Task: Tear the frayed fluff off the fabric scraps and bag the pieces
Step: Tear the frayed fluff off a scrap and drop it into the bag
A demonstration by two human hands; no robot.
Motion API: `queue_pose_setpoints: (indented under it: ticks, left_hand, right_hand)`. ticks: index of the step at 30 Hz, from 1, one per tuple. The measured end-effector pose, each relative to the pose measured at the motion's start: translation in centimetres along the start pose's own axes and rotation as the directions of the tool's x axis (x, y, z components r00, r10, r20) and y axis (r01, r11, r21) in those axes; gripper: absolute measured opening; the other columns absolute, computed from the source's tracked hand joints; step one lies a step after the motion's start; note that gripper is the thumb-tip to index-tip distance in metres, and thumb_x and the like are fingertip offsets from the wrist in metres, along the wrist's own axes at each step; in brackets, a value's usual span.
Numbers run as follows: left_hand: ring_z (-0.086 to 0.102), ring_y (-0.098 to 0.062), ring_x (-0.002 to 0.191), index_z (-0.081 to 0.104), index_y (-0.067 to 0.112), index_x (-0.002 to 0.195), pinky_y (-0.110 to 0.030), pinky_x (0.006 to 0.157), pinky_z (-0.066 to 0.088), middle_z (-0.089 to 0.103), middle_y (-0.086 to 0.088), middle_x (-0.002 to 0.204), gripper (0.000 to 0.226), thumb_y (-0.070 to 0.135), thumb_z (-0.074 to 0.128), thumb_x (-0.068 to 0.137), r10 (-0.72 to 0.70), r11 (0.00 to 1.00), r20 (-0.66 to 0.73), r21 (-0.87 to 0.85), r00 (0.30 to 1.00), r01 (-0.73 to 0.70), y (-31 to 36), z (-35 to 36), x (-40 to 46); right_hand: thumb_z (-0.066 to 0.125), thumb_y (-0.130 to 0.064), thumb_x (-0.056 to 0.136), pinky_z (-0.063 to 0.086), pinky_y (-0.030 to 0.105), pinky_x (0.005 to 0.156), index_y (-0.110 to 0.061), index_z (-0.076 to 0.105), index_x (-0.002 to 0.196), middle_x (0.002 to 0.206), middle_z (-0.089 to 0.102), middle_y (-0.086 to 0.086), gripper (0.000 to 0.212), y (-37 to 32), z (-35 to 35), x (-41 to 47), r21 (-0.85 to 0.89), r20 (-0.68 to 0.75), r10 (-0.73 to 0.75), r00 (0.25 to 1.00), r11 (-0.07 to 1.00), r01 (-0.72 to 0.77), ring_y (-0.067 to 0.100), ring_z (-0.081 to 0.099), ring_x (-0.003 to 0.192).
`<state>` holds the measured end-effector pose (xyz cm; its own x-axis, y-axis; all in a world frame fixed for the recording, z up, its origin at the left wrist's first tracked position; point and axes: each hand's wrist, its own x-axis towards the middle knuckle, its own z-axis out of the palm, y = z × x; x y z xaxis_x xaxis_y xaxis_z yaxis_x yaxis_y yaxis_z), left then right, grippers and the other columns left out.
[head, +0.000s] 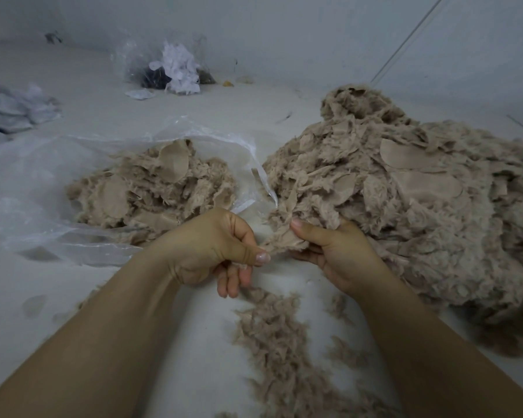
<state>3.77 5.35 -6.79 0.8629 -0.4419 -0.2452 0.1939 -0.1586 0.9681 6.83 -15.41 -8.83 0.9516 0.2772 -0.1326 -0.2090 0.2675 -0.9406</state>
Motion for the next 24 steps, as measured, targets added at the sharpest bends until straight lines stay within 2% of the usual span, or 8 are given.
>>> queue_pose_setpoints:
  ticks: [8, 11, 13, 15, 16, 19, 22, 24]
  left_hand:
    - [0.058, -0.022, 0.033, 0.066, 0.0, 0.064, -0.022, 0.032, 0.045, 0.062, -0.02, 0.052, 0.019, 0.007, 0.079, 0.075, -0.021, 1.0, 0.181, 0.014, 0.983, 0.019, 0.1, -0.6, -0.8]
    - [0.059, -0.019, 0.034, 0.073, 0.003, 0.072, -0.02, 0.035, 0.045, 0.065, -0.018, 0.056, 0.011, 0.011, 0.079, 0.075, 0.027, 1.0, 0.245, 0.006, 0.969, -0.029, 0.1, -0.7, -1.2]
    - [0.057, -0.023, 0.036, 0.079, 0.007, 0.082, -0.025, 0.04, 0.048, 0.066, -0.018, 0.058, 0.018, 0.022, 0.079, 0.073, 0.073, 0.991, 0.213, 0.096, 0.974, -0.095, 0.0, -0.5, -1.0]
    - [0.051, -0.039, 0.046, 0.081, 0.013, 0.087, -0.045, 0.052, 0.05, 0.059, -0.016, 0.055, 0.026, 0.035, 0.079, 0.074, 0.103, 0.966, 0.195, 0.215, 0.975, -0.145, -0.2, -0.1, -0.6]
    - [0.046, -0.041, 0.052, 0.081, 0.015, 0.084, -0.047, 0.055, 0.045, 0.056, -0.014, 0.056, 0.028, 0.04, 0.08, 0.071, 0.118, 0.955, 0.178, 0.249, 0.977, -0.16, -0.3, 0.0, -0.4]
    - [0.045, -0.026, 0.058, 0.078, 0.018, 0.068, -0.035, 0.058, 0.038, 0.057, -0.007, 0.061, 0.022, 0.037, 0.086, 0.062, 0.158, 0.935, 0.099, 0.304, 0.983, -0.181, -0.2, -0.1, -0.4]
    - [0.047, -0.015, 0.046, 0.073, 0.013, 0.071, -0.023, 0.049, 0.04, 0.058, -0.008, 0.055, 0.013, 0.016, 0.086, 0.072, 0.173, 0.951, 0.097, 0.244, 0.98, -0.192, -0.3, -0.1, -0.4]
    - [0.04, -0.015, 0.036, 0.064, 0.011, 0.074, -0.019, 0.04, 0.034, 0.049, -0.006, 0.049, 0.019, 0.019, 0.081, 0.075, 0.194, 0.973, -0.069, 0.141, 0.979, -0.183, -0.4, 0.4, 0.2]
  right_hand:
    - [0.07, -0.01, 0.084, 0.058, 0.029, 0.062, -0.013, 0.075, 0.09, 0.094, 0.077, 0.009, 0.009, 0.3, -0.5, 0.4, -0.006, -0.019, -0.002, 1.0, 1.0, 0.002, 0.021, 0.075, 0.084]
    - [0.074, -0.015, 0.073, 0.059, 0.032, 0.065, -0.005, 0.072, 0.097, 0.094, 0.076, 0.011, 0.026, 0.2, -0.6, 0.5, 0.041, -0.015, -0.016, 1.0, 0.999, 0.017, 0.024, 0.074, 0.086]
    - [0.075, -0.017, 0.072, 0.06, 0.035, 0.072, -0.002, 0.07, 0.106, 0.102, 0.075, 0.015, 0.037, 0.4, -0.3, 0.4, -0.035, 0.022, -0.071, 0.997, 0.997, 0.072, 0.028, 0.073, 0.094]
    - [0.076, -0.017, 0.072, 0.059, 0.037, 0.077, -0.002, 0.069, 0.11, 0.106, 0.074, 0.016, 0.041, 0.7, -0.3, 0.4, -0.043, 0.034, -0.08, 0.996, 0.996, 0.082, 0.03, 0.071, 0.099]
    - [0.076, -0.017, 0.072, 0.059, 0.039, 0.078, -0.003, 0.069, 0.111, 0.107, 0.074, 0.016, 0.042, 0.6, -0.3, 0.4, -0.03, 0.034, -0.074, 0.997, 0.997, 0.075, 0.031, 0.071, 0.1]
    - [0.076, -0.015, 0.071, 0.059, 0.036, 0.076, -0.009, 0.073, 0.103, 0.106, 0.074, 0.014, 0.033, 0.6, -0.5, 0.5, -0.011, 0.046, -0.086, 0.995, 0.996, 0.086, 0.029, 0.072, 0.099]
    - [0.077, -0.016, 0.068, 0.06, 0.034, 0.075, -0.014, 0.076, 0.096, 0.104, 0.075, 0.012, 0.028, 0.6, -0.5, 0.6, -0.009, 0.069, -0.097, 0.993, 0.995, 0.098, 0.026, 0.072, 0.097]
    - [0.078, -0.017, 0.067, 0.06, 0.035, 0.074, -0.014, 0.077, 0.095, 0.103, 0.075, 0.013, 0.028, 0.6, -0.5, 0.5, -0.021, 0.085, -0.097, 0.992, 0.995, 0.099, 0.027, 0.072, 0.096]
